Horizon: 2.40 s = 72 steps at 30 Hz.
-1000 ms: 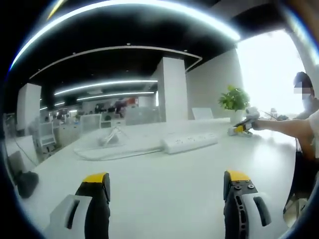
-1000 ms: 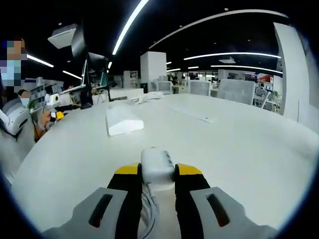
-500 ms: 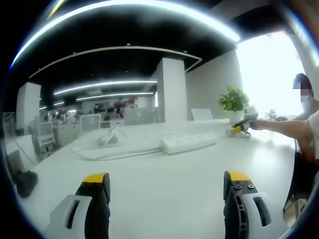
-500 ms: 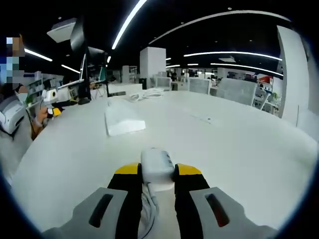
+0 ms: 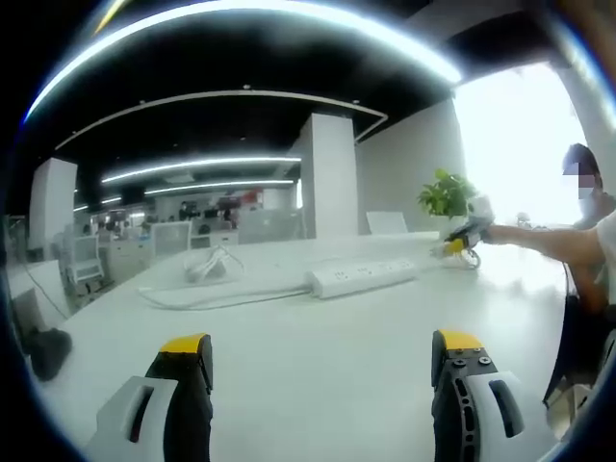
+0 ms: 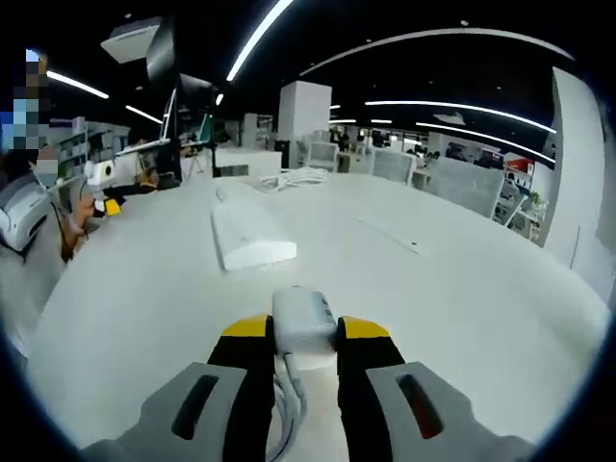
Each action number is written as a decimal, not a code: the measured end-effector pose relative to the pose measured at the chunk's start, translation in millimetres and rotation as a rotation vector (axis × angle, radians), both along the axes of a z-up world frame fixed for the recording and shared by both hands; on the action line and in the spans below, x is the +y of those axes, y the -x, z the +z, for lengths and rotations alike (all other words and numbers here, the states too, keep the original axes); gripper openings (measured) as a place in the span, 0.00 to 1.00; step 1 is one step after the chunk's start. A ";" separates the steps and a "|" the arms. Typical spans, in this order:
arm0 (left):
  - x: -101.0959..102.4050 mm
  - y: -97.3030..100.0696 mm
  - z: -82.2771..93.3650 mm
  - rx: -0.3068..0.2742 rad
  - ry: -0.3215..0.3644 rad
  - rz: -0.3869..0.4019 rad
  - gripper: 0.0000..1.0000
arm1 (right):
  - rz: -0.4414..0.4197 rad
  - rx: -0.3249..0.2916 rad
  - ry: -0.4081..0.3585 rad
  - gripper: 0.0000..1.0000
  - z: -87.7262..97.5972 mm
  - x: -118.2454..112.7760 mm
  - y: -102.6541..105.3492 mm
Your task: Straighten the power strip on the desk, plug the charger into it
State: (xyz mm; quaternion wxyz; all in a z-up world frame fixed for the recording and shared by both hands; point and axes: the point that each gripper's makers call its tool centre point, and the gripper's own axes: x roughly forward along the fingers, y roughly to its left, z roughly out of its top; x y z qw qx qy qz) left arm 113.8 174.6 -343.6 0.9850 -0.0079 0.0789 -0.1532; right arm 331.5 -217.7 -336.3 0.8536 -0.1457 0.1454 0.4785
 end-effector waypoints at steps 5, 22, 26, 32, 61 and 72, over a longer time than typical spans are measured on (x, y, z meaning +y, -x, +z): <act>1.2 1.4 1.3 -0.003 0.002 -0.001 0.97 | 0.000 -0.006 0.024 0.22 4.9 3.3 3.5; 2.5 4.9 5.2 -0.012 0.004 -0.010 0.97 | 0.018 -0.049 0.182 0.22 21.6 16.6 17.2; 2.3 6.9 6.9 -0.013 -0.004 -0.016 0.97 | 0.027 -0.050 0.229 0.22 22.1 17.1 19.2; 0.1 7.5 4.8 -0.009 -0.007 -0.025 0.97 | 0.033 -0.060 0.303 0.22 23.0 20.0 22.6; -7.7 9.0 3.6 -0.007 0.003 -0.051 0.97 | 0.122 -0.096 0.543 0.22 44.5 64.8 34.4; -8.9 8.4 1.6 -0.004 0.009 -0.060 0.97 | 0.145 -0.082 0.616 0.22 46.7 80.8 43.0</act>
